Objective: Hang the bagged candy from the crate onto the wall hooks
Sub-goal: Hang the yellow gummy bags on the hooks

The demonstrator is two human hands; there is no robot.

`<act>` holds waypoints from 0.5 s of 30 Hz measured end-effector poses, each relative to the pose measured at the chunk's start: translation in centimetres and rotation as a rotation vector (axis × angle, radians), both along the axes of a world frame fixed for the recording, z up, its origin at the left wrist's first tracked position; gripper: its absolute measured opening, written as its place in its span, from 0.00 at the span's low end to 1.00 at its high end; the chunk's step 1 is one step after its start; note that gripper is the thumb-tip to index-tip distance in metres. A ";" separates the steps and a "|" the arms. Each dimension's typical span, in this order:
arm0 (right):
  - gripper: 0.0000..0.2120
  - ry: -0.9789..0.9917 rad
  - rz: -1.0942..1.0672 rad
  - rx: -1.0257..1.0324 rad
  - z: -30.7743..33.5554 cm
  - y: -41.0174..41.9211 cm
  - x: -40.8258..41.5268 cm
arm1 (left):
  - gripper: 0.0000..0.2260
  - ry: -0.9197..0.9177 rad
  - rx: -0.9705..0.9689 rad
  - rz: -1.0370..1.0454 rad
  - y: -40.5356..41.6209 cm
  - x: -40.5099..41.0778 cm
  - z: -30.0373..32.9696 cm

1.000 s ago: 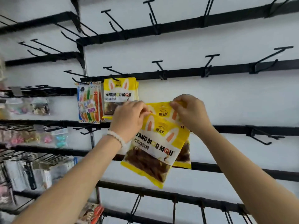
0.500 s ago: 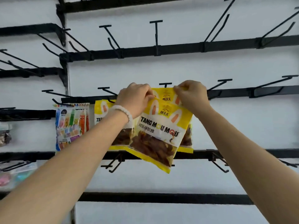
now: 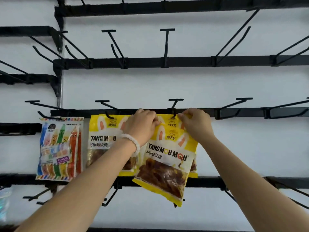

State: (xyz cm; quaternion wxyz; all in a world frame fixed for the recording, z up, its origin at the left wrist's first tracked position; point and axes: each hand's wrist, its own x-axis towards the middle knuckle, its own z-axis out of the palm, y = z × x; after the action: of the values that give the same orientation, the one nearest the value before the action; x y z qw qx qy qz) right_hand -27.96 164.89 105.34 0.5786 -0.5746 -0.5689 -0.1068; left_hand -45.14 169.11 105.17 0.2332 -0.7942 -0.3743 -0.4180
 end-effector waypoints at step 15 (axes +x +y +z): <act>0.08 -0.241 0.123 0.072 -2.2 -4.0 1.4 | 0.09 -0.128 0.165 -0.003 -3.4 -0.5 0.4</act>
State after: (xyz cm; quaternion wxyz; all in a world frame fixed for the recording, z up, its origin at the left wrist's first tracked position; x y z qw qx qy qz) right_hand -26.54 160.88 103.13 0.5317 -0.5004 -0.6643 -0.1598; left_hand -45.65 165.70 105.54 0.2729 -0.7446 -0.3517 -0.4975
